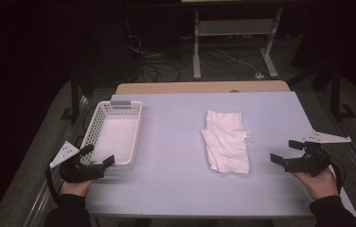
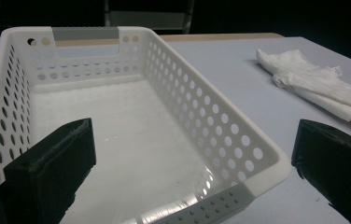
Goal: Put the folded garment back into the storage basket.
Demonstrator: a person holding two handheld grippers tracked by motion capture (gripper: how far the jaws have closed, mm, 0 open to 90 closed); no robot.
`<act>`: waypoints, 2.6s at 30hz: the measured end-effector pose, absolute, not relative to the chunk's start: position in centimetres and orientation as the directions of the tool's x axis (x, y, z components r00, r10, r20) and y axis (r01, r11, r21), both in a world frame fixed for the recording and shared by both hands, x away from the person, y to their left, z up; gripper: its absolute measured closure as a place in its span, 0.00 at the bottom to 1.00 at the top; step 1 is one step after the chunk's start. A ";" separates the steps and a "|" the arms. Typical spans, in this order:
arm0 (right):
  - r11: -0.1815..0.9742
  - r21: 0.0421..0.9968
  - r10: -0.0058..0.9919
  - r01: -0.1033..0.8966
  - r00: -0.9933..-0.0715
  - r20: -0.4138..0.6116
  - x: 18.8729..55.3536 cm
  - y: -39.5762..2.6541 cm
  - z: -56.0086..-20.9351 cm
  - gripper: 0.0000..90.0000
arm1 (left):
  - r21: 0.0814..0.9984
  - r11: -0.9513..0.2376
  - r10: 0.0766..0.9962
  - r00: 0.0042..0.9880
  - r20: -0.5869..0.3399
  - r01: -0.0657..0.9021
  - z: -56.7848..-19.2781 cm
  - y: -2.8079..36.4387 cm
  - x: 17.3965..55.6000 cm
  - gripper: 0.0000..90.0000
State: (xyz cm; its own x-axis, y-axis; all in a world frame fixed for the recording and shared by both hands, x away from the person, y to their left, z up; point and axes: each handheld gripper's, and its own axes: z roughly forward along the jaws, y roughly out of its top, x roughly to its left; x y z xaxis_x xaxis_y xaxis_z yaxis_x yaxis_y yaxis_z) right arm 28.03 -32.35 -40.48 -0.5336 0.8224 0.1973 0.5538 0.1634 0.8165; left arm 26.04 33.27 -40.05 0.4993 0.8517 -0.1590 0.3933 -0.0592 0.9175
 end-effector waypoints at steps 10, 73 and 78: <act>0.160 0.818 0.818 0.553 -0.538 0.204 27.9 -32.3 -40.4 0.00 | 0.919 -0.059 0.853 0.498 -0.156 0.390 -40.0 33.3 26.0 0.00; 0.232 0.810 0.797 0.538 -0.583 0.159 28.8 -30.7 -36.3 0.00 | 0.899 -0.212 0.796 0.602 -0.069 0.383 -34.7 29.2 29.5 0.00; 0.240 0.808 0.790 0.538 -0.592 0.160 29.0 -30.3 -35.9 0.00 | 0.892 -0.234 0.787 0.614 -0.060 0.386 -34.5 28.6 30.2 0.00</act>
State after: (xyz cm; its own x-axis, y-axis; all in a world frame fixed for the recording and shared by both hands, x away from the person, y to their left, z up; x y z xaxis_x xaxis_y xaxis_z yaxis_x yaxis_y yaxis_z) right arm 29.03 -30.31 -35.92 -0.5924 0.7896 0.1601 0.5384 0.2401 0.8077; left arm 30.16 28.65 -34.52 0.6145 0.7867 -0.0597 0.3862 -0.2339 0.8923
